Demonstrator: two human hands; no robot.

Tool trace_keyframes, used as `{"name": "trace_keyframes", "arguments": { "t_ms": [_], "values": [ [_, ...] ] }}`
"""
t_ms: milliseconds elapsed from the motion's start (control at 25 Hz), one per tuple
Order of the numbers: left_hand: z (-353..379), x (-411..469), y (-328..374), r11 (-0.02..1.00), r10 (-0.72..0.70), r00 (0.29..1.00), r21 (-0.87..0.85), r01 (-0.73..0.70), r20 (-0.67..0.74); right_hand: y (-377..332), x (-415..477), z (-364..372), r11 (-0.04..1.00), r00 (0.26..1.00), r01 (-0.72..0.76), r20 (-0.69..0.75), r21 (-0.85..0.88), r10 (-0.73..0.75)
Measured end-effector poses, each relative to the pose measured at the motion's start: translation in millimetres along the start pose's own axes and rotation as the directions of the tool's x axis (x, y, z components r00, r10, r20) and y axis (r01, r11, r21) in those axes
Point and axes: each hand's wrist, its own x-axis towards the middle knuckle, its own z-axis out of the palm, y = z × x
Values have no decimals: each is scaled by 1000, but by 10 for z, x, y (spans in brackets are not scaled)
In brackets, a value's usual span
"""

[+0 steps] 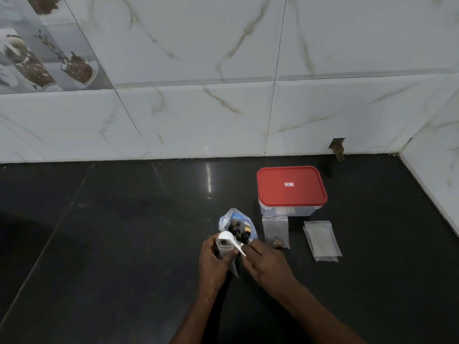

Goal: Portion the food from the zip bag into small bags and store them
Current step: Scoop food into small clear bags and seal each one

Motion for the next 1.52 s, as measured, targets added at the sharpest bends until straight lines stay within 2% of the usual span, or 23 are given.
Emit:
{"name": "trace_keyframes", "arguments": {
  "t_ms": [200,280,320,400,480,560,640,720,760,800,840,880,920,960,1000,1080,1240,1400,1520],
  "values": [
    [7,-1,-24,1000,-8,1000,-1,8,2,89,-32,13,998,991,48,-125,-46,-54],
    [8,1,-24,1000,-8,1000,3,8,10,107,3,-17,998,990,-18,-137,57,26],
    [8,5,-28,1000,-9,1000,6,9,14,117,36,-42,983,981,-105,-143,153,128],
    [3,2,-21,1000,-11,1000,12,10,17,134,133,-126,852,913,-331,-90,405,397],
    [-5,6,-16,1000,-7,1000,12,6,17,154,198,-206,625,809,-492,52,607,586],
    [-18,1,-13,1000,2,1000,8,-2,17,185,245,-240,452,713,-585,161,674,683],
    [-28,-19,3,1000,18,1000,4,-18,6,217,280,-218,311,639,-652,279,692,717],
    [-36,-53,20,999,37,999,-13,-37,1,217,309,-186,235,599,-695,366,680,713],
    [-36,-71,30,999,38,999,-26,-38,4,220,326,-178,293,600,-722,355,627,717],
    [-29,-91,48,998,41,999,-44,-40,7,215,328,-194,439,620,-752,303,493,723],
    [-17,-108,77,997,47,999,-58,-46,8,201,313,-218,598,665,-741,215,306,715],
    [-2,-127,108,996,59,998,-72,-58,12,149,280,-269,706,727,-686,124,177,675],
    [11,-142,135,994,75,997,-77,-74,17,82,255,-317,773,791,-608,57,179,609],
    [26,-158,163,993,89,996,-77,-87,24,-17,237,-378,811,844,-527,45,254,534],
    [43,-172,198,992,100,994,-79,-98,31,-115,230,-419,819,882,-457,60,346,467],
    [71,-158,244,991,115,992,-80,-111,45,-239,270,-417,784,904,-424,151,453,401],
    [66,-118,295,990,100,986,-117,-84,132,-85,308,-332,730,869,-473,125,494,479],
    [6,-125,345,992,54,986,-123,-34,160,26,304,-442,684,856,-459,74,567,512],
    [3,-176,375,988,51,980,-153,-21,192,64,281,-461,621,818,-466,40,631,574]
  ]
}}
